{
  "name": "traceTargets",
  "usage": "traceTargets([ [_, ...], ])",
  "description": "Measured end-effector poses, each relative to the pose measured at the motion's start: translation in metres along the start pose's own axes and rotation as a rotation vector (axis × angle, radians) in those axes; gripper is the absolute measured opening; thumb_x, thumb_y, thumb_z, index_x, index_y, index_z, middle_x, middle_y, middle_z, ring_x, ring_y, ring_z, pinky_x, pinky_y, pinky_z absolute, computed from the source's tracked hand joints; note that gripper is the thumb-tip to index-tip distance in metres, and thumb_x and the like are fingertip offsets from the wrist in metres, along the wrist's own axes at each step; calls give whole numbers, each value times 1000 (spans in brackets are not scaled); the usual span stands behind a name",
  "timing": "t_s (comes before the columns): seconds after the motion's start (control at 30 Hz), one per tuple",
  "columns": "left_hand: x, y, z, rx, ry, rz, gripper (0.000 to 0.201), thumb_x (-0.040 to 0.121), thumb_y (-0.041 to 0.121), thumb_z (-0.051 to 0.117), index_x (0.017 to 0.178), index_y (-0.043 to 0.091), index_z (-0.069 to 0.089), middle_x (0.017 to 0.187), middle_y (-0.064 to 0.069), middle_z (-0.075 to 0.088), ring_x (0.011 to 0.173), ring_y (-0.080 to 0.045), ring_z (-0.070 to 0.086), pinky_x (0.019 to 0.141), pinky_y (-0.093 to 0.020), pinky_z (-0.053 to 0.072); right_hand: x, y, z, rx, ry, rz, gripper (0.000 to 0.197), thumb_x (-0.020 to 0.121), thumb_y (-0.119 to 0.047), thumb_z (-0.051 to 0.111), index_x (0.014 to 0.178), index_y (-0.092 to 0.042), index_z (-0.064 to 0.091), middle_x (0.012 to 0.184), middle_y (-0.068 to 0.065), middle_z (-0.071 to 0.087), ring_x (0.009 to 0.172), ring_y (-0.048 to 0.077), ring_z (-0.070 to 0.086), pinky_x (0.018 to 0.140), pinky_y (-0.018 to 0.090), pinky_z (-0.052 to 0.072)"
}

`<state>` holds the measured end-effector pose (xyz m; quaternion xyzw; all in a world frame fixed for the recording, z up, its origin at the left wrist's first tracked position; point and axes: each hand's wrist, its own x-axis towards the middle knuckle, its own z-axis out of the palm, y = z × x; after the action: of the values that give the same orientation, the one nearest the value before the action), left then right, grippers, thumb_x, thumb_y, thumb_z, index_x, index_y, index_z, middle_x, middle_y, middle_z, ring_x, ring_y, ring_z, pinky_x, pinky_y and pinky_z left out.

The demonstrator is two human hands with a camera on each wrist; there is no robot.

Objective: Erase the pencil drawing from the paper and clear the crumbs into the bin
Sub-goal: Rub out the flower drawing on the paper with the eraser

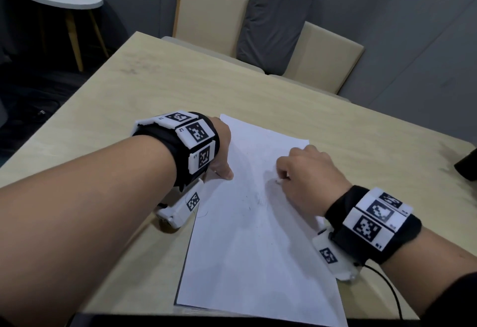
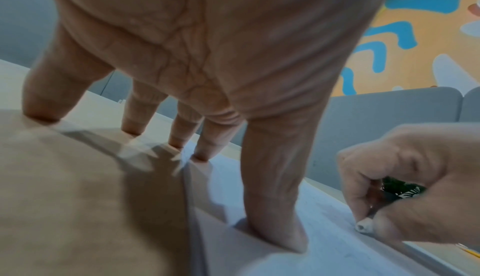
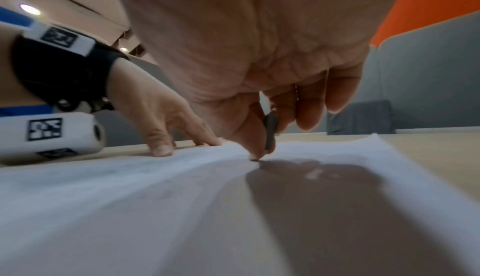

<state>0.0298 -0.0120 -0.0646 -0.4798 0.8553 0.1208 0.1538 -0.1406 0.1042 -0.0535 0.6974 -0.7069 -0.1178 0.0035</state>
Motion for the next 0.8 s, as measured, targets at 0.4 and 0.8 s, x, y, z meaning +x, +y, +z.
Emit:
traceTargets([
  [0.4, 2, 1, 0, 3, -8, 2, 66, 76, 66, 71, 116, 13, 67, 118, -5, 66, 84, -25, 53, 70, -29, 41, -1, 3, 0, 6, 3, 4, 10, 92, -28, 49, 84, -25, 54, 92, -3, 51, 97, 26, 42, 81, 36, 31],
  [0.8, 4, 1, 1, -13, -2, -5, 50, 74, 65, 73, 92, 21, 57, 94, -1, 55, 77, -24, 48, 52, -25, 31, -1, 5, 3, 15, 1, -4, 9, 91, -25, 51, 85, -24, 57, 91, -3, 52, 96, 26, 43, 83, 37, 34],
])
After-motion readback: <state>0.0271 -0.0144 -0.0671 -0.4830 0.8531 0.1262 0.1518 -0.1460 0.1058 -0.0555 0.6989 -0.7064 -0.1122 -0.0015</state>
